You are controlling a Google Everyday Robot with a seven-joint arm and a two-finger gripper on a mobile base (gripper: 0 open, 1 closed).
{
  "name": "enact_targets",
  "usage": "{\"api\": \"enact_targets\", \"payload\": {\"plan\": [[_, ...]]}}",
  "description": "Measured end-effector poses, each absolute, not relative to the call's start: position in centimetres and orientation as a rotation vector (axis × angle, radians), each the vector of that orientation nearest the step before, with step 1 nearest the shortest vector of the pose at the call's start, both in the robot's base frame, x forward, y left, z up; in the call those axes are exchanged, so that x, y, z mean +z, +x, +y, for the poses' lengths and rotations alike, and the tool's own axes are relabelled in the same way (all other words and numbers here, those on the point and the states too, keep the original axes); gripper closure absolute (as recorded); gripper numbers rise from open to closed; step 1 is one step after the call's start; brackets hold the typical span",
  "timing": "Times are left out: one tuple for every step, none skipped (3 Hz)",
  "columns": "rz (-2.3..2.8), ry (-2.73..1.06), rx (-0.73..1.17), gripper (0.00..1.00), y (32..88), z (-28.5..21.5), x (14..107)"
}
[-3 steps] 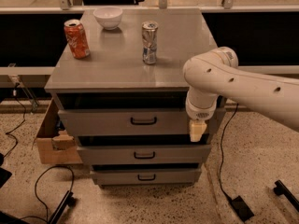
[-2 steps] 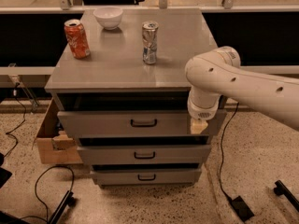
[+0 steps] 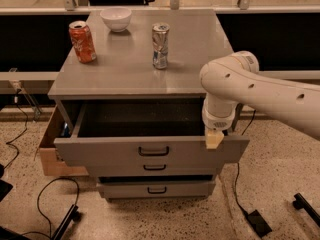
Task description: Open top drawer
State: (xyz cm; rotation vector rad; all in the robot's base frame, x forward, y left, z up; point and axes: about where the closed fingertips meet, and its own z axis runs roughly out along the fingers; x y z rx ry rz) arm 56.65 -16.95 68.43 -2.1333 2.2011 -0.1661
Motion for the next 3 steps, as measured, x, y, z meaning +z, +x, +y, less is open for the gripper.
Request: {"api": "enact_targets", "payload": {"plan": [[2.201,-2.133,-0.166,0.59,56.65,-16.95,68.44],[2.202,-2.135,-0.165,0.36,56.6,-16.98,68.34],[2.204,-2.136,-0.164,0.13,56.54,-17.01,68.26]]}}
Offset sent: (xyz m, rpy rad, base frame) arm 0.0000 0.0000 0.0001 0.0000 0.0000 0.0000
